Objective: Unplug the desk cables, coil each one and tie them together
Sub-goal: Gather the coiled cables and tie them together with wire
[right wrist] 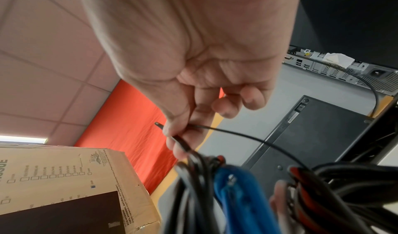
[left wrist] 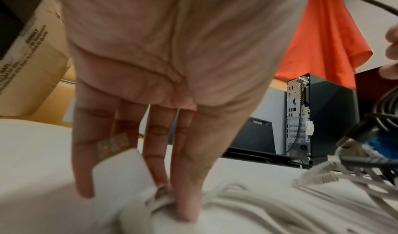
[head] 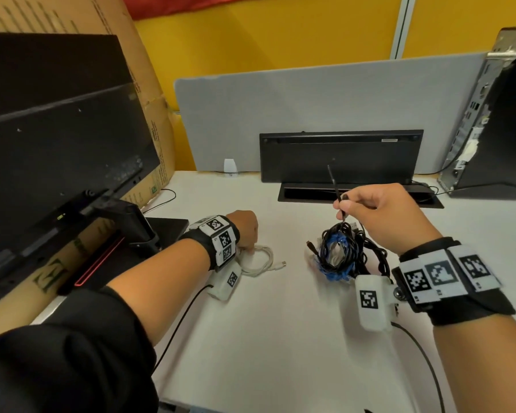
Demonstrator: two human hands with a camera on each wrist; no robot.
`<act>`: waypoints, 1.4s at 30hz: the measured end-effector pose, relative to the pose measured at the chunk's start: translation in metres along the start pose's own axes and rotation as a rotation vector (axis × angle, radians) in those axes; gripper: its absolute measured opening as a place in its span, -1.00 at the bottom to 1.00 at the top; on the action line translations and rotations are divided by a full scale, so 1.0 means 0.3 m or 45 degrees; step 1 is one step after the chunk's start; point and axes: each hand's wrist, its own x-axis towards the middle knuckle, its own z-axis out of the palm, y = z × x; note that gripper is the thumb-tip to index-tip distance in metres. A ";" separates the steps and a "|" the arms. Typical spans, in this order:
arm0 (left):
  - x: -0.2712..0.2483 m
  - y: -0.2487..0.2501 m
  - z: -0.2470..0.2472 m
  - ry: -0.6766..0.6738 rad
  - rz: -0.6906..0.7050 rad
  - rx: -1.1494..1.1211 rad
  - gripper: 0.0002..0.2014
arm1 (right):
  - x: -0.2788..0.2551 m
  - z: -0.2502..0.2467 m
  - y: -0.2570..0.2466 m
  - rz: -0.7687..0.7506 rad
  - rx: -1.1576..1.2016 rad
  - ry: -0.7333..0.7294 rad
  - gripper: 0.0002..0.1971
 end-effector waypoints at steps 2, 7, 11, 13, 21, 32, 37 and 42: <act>0.008 -0.001 0.005 -0.001 -0.004 0.027 -0.67 | 0.001 0.007 -0.002 0.005 0.000 -0.011 -0.76; 0.007 0.006 -0.025 0.050 0.002 -0.127 -0.77 | -0.003 0.011 -0.009 0.019 0.020 0.004 -0.74; -0.020 0.054 -0.091 0.294 0.105 -0.615 -0.81 | -0.003 -0.005 -0.009 0.049 0.041 0.024 -0.72; -0.050 0.103 -0.121 0.478 0.213 -0.885 -0.85 | -0.004 -0.016 -0.006 0.051 -0.003 0.036 -0.70; -0.177 0.311 -0.142 0.878 0.780 -1.106 -0.95 | -0.010 -0.065 -0.008 0.110 -0.120 -0.010 -0.68; -0.190 0.446 -0.072 0.487 0.709 -1.680 -0.87 | -0.022 -0.133 0.031 0.065 -0.152 0.182 -0.76; -0.182 0.492 -0.054 0.450 0.731 -1.766 -0.89 | -0.023 -0.165 0.014 0.065 -0.265 0.102 -0.75; -0.168 0.505 -0.049 0.644 0.743 -1.637 -0.91 | -0.014 -0.193 0.005 0.087 -0.424 -0.003 -0.77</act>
